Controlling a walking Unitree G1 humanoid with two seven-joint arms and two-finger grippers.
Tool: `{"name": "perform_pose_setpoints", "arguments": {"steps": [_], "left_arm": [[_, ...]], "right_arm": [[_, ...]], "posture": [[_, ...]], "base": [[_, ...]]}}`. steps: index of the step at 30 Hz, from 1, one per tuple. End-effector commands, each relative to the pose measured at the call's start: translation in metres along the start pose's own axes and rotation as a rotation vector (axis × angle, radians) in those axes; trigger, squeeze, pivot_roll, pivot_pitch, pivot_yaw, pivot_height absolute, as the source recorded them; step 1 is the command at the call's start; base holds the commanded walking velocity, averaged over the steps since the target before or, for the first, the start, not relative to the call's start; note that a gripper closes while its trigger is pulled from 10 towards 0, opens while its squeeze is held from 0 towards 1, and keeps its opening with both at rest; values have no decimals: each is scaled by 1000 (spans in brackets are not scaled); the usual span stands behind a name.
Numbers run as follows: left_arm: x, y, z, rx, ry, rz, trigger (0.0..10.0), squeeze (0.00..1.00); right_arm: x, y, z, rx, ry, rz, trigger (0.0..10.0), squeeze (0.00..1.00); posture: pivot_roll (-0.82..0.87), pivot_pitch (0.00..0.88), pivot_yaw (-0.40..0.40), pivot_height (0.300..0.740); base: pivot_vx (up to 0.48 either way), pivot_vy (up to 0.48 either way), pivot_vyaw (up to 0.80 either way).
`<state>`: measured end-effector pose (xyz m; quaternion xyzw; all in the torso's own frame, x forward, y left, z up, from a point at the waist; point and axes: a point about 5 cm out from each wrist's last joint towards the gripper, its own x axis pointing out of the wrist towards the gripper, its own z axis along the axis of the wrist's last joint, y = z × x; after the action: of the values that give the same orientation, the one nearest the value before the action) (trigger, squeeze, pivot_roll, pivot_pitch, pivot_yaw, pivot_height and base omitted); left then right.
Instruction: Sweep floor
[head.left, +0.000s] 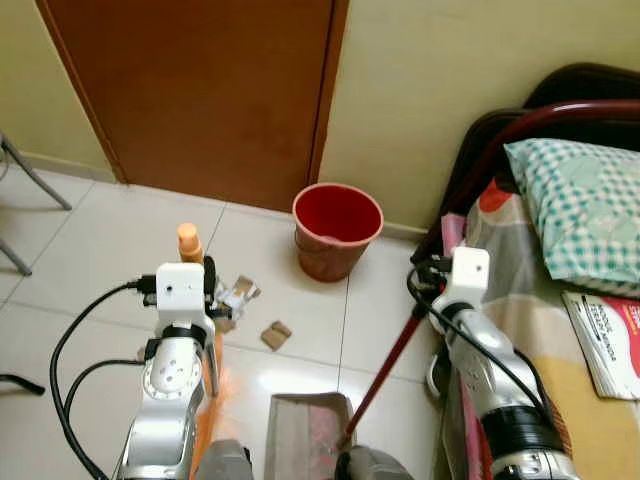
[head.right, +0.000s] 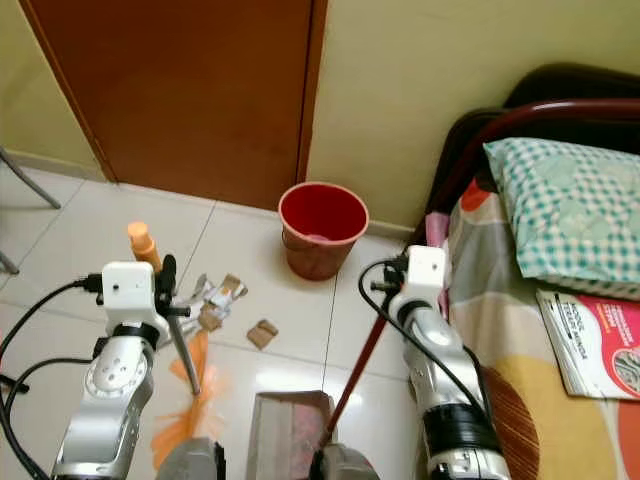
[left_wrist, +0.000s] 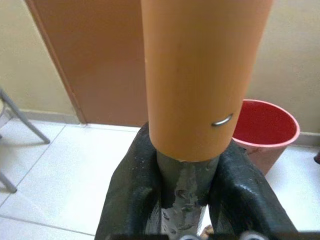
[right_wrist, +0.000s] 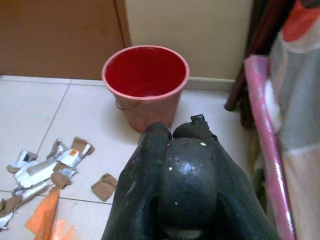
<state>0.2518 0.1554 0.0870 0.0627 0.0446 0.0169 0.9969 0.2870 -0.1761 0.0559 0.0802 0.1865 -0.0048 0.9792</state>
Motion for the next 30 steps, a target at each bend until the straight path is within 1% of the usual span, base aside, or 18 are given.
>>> {"name": "perform_pose_setpoints", "arguments": {"steps": [1,2,3,4,5,9,13,16,18,25,26,29,30], "left_arm": [[-3,-4,-8,0,42,-22,10000,0],[-3,-4,-8,1,43,-26,10000,0],[-2,-3,-7,4,42,-28,10000,0],[-2,-3,-7,4,42,-28,10000,0],[-1,-2,-7,6,40,-27,10000,0],[0,-1,-5,7,35,-23,10000,0],[0,-2,-4,6,33,-22,10000,0],[1,-1,0,12,17,-15,10000,0],[1,2,2,18,10,-6,10000,0],[1,5,3,22,9,-1,10000,0],[1,4,4,22,8,-2,10000,0],[2,1,7,22,1,-10,10000,0],[6,-2,13,16,-14,-12,10000,0]], "right_arm": [[-7,-4,-13,1,78,-22,10000,0],[-12,-5,-14,-11,83,-22,10000,0],[-19,-9,-17,-13,100,-28,10000,0],[-19,-9,-17,-13,100,-28,10000,0],[-27,-13,-19,-12,121,-35,10000,0],[-33,-16,-23,-9,151,-34,10000,0],[-32,-14,-24,-1,158,-22,10000,0],[-26,-10,-20,15,148,-11,10000,0],[-24,-5,-18,19,145,3,10000,0],[-26,-2,-16,23,156,9,10000,0],[-27,-3,-15,27,158,6,10000,0],[-25,-5,-15,32,165,-1,10000,0],[-18,-3,-10,35,149,-7,10000,0]], "posture": [[149,72,-100,740],[148,71,-97,740],[148,70,-96,740],[148,70,-96,740],[149,71,-95,740],[147,72,-95,740],[147,72,-95,740],[174,79,-96,740],[178,81,-97,740],[180,88,-97,740],[138,102,-95,740],[116,110,-101,740],[106,117,-107,740]], "base": [[0,0,0],[0,0,0],[0,0,0],[0,0,0],[0,0,0],[0,0,0],[0,0,0],[0,0,0],[0,0,0],[0,0,0],[0,0,0],[0,0,0],[0,0,0]]}}
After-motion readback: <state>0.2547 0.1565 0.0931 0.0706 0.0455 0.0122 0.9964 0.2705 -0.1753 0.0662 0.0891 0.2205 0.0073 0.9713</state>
